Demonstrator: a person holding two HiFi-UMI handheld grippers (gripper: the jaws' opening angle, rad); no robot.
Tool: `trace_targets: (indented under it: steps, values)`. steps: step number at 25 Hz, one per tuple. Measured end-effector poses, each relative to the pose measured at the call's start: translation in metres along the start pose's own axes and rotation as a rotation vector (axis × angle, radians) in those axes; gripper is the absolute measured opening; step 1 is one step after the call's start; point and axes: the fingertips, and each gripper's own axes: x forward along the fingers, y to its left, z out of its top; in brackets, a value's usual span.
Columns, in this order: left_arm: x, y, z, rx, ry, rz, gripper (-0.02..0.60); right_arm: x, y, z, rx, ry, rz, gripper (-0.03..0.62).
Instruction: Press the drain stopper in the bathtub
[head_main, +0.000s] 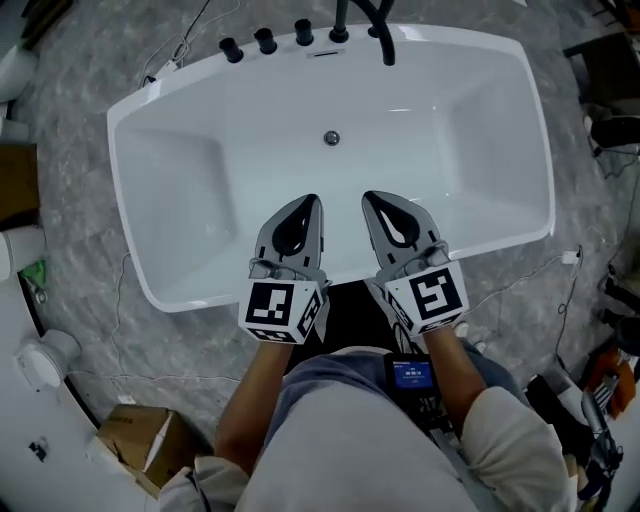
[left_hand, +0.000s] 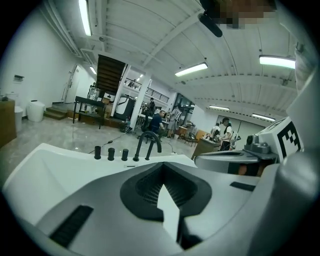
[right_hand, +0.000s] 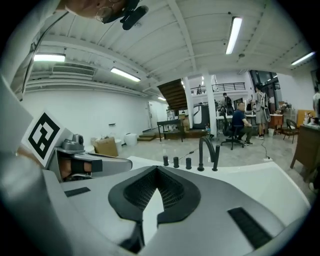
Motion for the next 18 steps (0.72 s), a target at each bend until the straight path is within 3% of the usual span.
trace_targets:
  steps: [8,18]
  values:
    - [-0.049,-0.034,0.053,0.052,-0.079,-0.025,0.006,-0.064,0.025,0.056,-0.047,-0.044,-0.008,0.014]
    - [-0.110,-0.054,0.093,0.059,-0.181,-0.028,0.006,-0.118,0.065,0.104,-0.078,-0.112,-0.013,0.014]
